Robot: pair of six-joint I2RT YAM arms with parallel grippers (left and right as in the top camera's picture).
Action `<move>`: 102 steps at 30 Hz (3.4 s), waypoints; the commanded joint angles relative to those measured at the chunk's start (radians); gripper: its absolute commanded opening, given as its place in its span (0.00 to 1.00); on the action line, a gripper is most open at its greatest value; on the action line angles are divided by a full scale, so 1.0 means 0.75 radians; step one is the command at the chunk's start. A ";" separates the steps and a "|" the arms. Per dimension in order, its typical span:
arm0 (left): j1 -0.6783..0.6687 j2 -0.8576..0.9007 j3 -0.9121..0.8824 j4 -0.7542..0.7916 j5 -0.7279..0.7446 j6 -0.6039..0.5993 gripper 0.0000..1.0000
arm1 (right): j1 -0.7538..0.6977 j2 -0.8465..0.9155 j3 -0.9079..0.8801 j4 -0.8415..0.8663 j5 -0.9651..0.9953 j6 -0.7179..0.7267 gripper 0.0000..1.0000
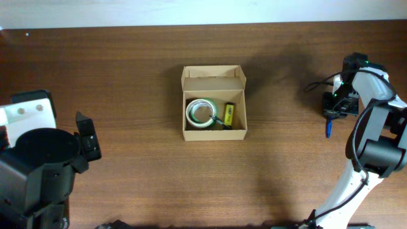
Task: Pack container
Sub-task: 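Lower the right gripper onto the blue pen and grasp it, then lift the blue pen and carry it over the box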
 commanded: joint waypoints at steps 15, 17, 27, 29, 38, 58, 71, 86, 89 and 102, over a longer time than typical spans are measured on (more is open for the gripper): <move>0.008 -0.002 -0.008 -0.001 -0.024 0.021 0.99 | -0.008 0.085 -0.080 0.083 0.016 0.008 0.04; 0.008 -0.002 -0.008 -0.001 -0.024 0.021 0.99 | -0.008 0.085 -0.090 0.101 0.016 0.008 0.04; 0.008 -0.002 -0.008 -0.001 -0.024 0.021 0.99 | -0.007 0.084 -0.133 0.149 -0.009 0.008 0.04; 0.008 -0.002 -0.008 -0.001 -0.025 0.021 0.99 | -0.006 0.071 -0.129 0.132 -0.011 0.009 0.04; 0.008 -0.002 -0.008 -0.001 -0.037 0.021 0.99 | -0.005 -0.166 -0.114 0.065 -0.039 0.045 0.04; 0.008 -0.002 -0.008 -0.001 -0.050 0.021 1.00 | 0.180 -0.572 -0.113 -0.033 -0.332 0.027 0.04; 0.008 -0.002 -0.008 -0.001 -0.050 0.021 0.99 | 0.847 -0.572 -0.059 0.020 -0.578 -0.218 0.04; 0.008 -0.002 -0.008 -0.001 -0.050 0.021 0.99 | 0.961 -0.571 -0.041 -0.066 -1.026 -0.643 0.04; 0.008 -0.002 -0.008 -0.001 -0.053 0.021 0.99 | 0.961 -0.571 -0.041 -0.104 -1.063 -0.733 0.04; 0.008 -0.002 -0.008 -0.001 -0.054 0.021 0.99 | 0.829 -0.542 -0.041 0.190 -1.039 -0.555 0.04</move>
